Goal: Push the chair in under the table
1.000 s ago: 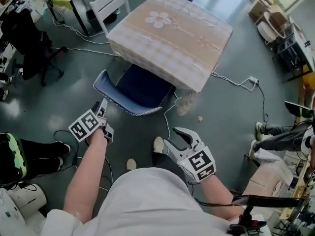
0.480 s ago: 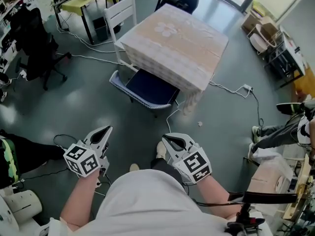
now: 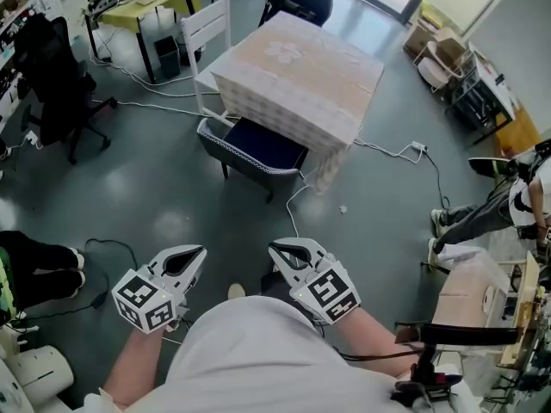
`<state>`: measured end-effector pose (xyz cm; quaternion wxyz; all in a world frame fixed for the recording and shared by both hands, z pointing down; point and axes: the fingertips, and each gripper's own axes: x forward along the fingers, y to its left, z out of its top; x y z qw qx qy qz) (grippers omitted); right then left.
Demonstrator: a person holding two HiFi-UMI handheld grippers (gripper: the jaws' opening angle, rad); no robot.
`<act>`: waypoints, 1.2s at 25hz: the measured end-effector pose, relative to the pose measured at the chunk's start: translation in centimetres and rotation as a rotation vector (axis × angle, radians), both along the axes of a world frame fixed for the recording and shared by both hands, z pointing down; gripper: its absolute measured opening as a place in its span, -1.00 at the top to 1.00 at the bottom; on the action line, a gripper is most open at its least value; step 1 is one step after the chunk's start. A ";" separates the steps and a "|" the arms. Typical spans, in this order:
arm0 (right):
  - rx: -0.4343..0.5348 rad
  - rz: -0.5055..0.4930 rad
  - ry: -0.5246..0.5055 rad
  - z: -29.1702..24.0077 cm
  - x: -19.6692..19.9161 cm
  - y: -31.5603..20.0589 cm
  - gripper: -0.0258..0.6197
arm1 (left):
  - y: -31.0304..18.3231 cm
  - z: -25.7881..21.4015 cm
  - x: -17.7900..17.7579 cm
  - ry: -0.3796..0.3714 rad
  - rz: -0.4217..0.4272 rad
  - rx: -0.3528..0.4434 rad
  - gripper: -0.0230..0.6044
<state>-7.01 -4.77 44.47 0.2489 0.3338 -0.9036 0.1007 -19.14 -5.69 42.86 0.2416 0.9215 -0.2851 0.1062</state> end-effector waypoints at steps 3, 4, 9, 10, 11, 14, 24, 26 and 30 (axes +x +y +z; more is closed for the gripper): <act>0.009 -0.021 0.005 -0.1 -1.8 1.2 0.88 | 1.3 -0.3 -0.9 -0.001 0.019 0.011 0.90; 0.013 -0.025 0.007 -0.2 -2.3 1.6 0.88 | 1.6 -0.4 -1.1 0.002 0.023 0.014 0.90; 0.029 -0.037 0.012 -0.9 -3.9 2.5 0.88 | 2.2 -0.9 -2.1 0.007 0.023 0.016 0.90; 0.031 -0.039 0.012 -1.0 -4.1 2.5 0.88 | 2.2 -0.9 -2.2 0.007 0.023 0.012 0.90; 0.033 -0.039 0.013 -1.1 -4.2 2.5 0.88 | 2.3 -0.9 -2.2 0.006 0.024 0.009 0.90; 0.036 -0.038 0.014 -1.4 -4.3 3.0 0.88 | 2.9 -1.0 -1.8 0.007 0.045 0.014 0.90; 0.044 -0.048 0.040 -1.3 -4.1 3.6 0.88 | 3.3 -0.3 -1.2 0.002 0.050 0.006 0.90; 0.043 -0.044 0.044 -1.3 -3.7 3.6 0.88 | 3.3 -0.2 -0.9 0.001 0.053 0.004 0.90; 0.038 -0.034 0.041 -1.3 -3.3 3.7 0.88 | 3.3 -0.1 -0.3 -0.002 0.063 -0.004 0.90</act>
